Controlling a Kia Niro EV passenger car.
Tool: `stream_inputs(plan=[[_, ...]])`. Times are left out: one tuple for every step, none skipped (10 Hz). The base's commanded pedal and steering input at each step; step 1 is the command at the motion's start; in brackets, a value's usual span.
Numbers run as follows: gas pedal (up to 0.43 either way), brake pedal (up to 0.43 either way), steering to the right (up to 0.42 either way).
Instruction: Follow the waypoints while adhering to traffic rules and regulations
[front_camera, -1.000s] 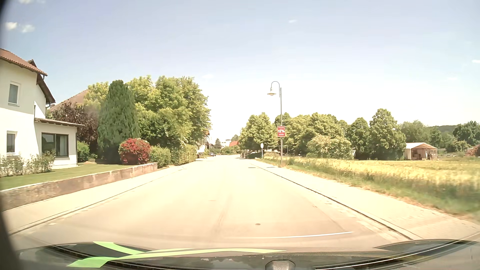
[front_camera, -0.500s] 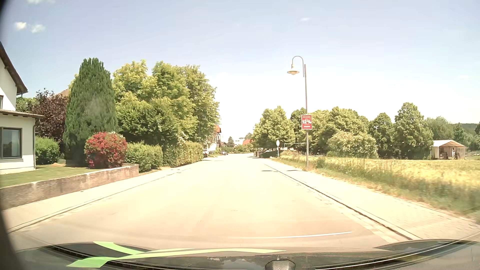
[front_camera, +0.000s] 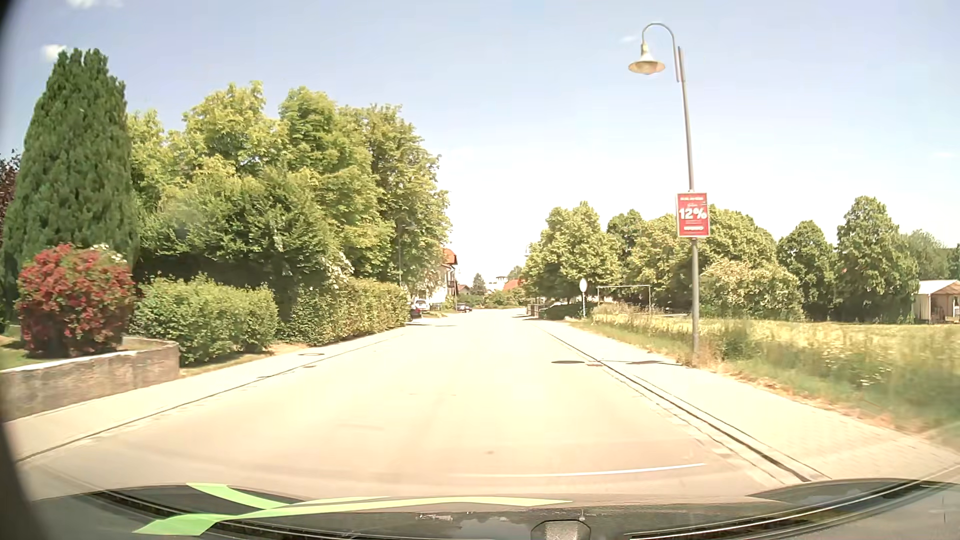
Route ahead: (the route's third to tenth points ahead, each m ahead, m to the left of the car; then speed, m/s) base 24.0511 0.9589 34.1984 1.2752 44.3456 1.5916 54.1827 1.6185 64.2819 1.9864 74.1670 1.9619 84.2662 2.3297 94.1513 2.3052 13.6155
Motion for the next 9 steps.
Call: stream_inputs(plan=[[0.189, 0.0, -0.016], [0.189, 0.0, -0.016], [0.177, 0.0, -0.016], [0.177, 0.0, -0.016], [0.177, 0.0, -0.015], [0.177, 0.0, -0.013], [0.177, 0.0, -0.011], [0.169, 0.0, -0.009], [0.169, 0.0, -0.009]])
